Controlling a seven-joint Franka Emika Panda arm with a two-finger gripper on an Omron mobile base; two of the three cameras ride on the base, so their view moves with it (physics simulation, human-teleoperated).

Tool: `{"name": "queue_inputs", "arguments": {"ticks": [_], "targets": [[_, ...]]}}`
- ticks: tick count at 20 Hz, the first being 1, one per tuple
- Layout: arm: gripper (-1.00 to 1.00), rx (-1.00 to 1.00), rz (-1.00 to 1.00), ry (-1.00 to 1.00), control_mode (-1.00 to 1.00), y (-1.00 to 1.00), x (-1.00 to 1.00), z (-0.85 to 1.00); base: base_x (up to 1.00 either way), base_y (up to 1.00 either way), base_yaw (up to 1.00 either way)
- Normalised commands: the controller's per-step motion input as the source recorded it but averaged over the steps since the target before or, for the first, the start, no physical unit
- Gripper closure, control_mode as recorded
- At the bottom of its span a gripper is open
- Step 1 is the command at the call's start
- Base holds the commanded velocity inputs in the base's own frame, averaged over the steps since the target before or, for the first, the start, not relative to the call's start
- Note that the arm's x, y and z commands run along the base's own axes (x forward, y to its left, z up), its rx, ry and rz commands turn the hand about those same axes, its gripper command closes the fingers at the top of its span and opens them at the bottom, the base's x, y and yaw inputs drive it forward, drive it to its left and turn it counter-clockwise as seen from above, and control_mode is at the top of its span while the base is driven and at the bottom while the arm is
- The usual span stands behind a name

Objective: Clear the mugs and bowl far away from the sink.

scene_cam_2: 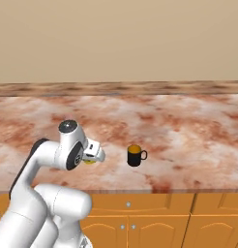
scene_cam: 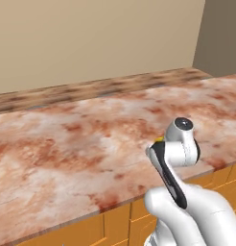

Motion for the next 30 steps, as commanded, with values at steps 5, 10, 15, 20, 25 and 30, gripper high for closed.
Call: {"name": "queue_inputs", "arguments": {"ticks": [5,10,15,20,25,30], "targets": [[1.0,0.0,0.0,0.05,-1.0,-0.05,0.93,-0.49,0.0,0.0,0.0],[1.0,0.0,0.0,0.16,-1.0,-0.05,0.6,-0.42,0.0,0.0,0.0],[1.0,0.02,0.0,0.24,-1.0,0.0,0.09,-0.48,0.0,0.0,0.0],[1.0,0.0,0.0,0.0,-1.0,0.0,-0.07,-0.61,0.0,0.0,0.0],[1.0,0.0,0.0,-0.1,-1.0,0.0,-0.07,-0.54,0.0,0.0,0.0],[-1.0,0.0,0.0,0.0,-1.0,0.0,0.0,-0.07,0.0,0.0,0.0]]}}
